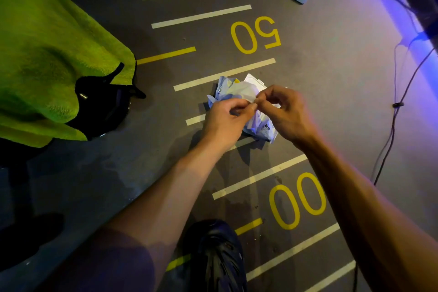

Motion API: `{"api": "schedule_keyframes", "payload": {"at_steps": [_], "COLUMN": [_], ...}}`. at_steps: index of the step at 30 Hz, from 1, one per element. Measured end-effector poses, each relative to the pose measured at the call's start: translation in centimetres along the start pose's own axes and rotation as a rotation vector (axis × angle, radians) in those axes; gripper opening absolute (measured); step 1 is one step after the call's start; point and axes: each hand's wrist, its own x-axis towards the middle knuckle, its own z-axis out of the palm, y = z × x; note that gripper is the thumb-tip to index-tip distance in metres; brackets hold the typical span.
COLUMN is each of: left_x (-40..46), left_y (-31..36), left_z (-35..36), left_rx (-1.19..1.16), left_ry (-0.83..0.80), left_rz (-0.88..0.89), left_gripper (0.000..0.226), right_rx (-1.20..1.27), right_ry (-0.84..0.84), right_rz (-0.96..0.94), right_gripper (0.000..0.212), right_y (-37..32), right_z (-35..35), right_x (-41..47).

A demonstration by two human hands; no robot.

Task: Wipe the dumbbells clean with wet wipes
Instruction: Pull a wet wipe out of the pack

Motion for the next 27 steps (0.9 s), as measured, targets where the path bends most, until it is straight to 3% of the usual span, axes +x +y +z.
{"api": "schedule_keyframes", "payload": {"at_steps": [3, 6, 10, 12, 15, 19, 23, 27], "left_x": [0.5, 0.8, 0.9, 1.1, 1.4, 1.3, 1.4, 1.7], "left_y": [0.3, 0.3, 0.3, -0.3, -0.9, -0.5, 1.2, 0.7], "left_z": [0.6, 0.9, 0.7, 0.4, -0.1, 0.0, 1.8, 1.9], "left_rx": [-0.238, -0.191, -0.196, -0.152, -0.116, -0.149, -0.270, -0.142], "left_ry": [0.074, 0.077, 0.085, 0.121, 0.204, 0.189, -0.018, -0.142], "left_rz": [-0.143, -0.140, -0.195, -0.235, -0.310, -0.325, -0.219, -0.309], "left_gripper": [0.015, 0.013, 0.003, 0.010, 0.020, 0.014, 0.013, 0.032], "right_rx": [-0.009, 0.008, 0.219, 0.296, 0.352, 0.331, 0.348, 0.519], "right_ry": [-0.058, -0.041, 0.232, 0.366, 0.575, 0.769, 0.726, 0.528], "right_rz": [0.004, 0.059, 0.201, 0.242, 0.234, 0.156, 0.067, 0.143], "right_gripper": [0.018, 0.014, 0.014, 0.013, 0.008, 0.010, 0.014, 0.008], "right_y": [-0.3, 0.1, -0.3, -0.8, -1.6, -3.0, -4.5, -5.2], "right_z": [0.2, 0.3, -0.3, -1.3, -3.1, -4.1, -2.6, -0.7], "right_x": [-0.2, -0.2, 0.1, 0.5, 1.0, 0.8, 0.3, 0.2]}}
